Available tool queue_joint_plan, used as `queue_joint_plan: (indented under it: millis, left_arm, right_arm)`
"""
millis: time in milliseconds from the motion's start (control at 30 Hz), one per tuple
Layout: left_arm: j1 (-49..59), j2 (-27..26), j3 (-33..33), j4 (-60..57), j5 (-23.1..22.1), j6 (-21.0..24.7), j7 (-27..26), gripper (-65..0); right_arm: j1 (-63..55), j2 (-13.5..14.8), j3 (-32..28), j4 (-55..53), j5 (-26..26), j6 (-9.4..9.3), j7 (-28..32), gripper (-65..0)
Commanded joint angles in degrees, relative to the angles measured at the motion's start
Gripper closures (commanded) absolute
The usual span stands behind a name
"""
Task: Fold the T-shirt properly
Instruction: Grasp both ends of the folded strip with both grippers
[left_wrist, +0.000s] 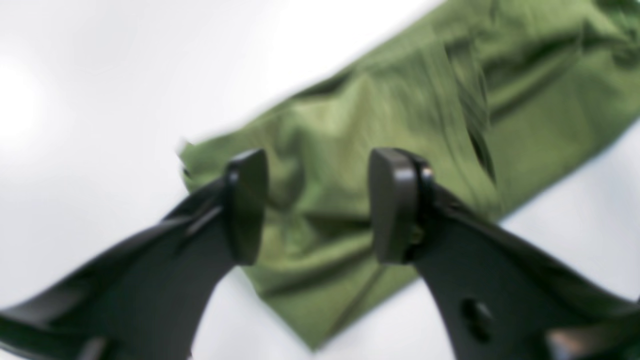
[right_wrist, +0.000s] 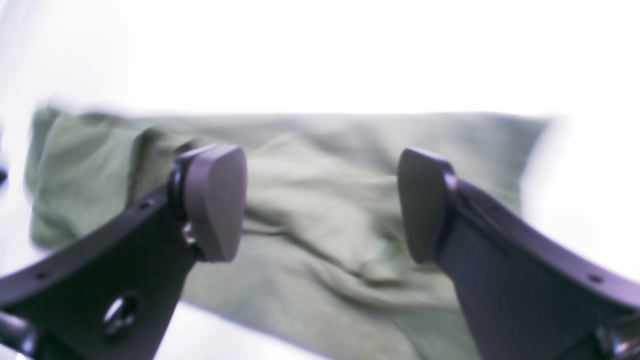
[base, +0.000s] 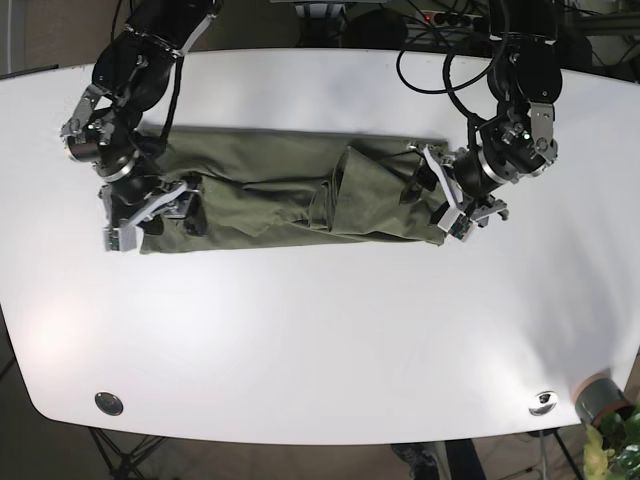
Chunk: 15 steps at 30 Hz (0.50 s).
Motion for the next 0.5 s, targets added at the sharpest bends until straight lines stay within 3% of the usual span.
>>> queue_joint_plan:
  millis: [0,100,233,467]
  left_arm:
    - [-0.6,-0.5,-2.1,1.2,-1.7,0.0,-1.3,-37.5]
    - [0.4,-0.5,-4.3,1.0,-5.3,0.0,-1.4,-38.8]
    - [0.7,-0.6,-6.3,1.0,-8.9,0.0,-1.3,-38.9]
    - [0.7,-0.6,-6.8,-1.0,-9.9,0.0,-1.3,-38.9]
  right_arm:
    - [1.9,1.7,2.7,-2.4,3.9,1.24,-0.9,-45.3]
    - [2.5,4.2,6.6,-6.2,6.5,2.56,-1.9,-45.3]
    - [3.1,8.3,10.3,-12.3,10.9,2.74,-2.0,-45.3]
    - [5.2,16.1,13.5,-26.4,17.3,2.83,-1.6,-45.3]
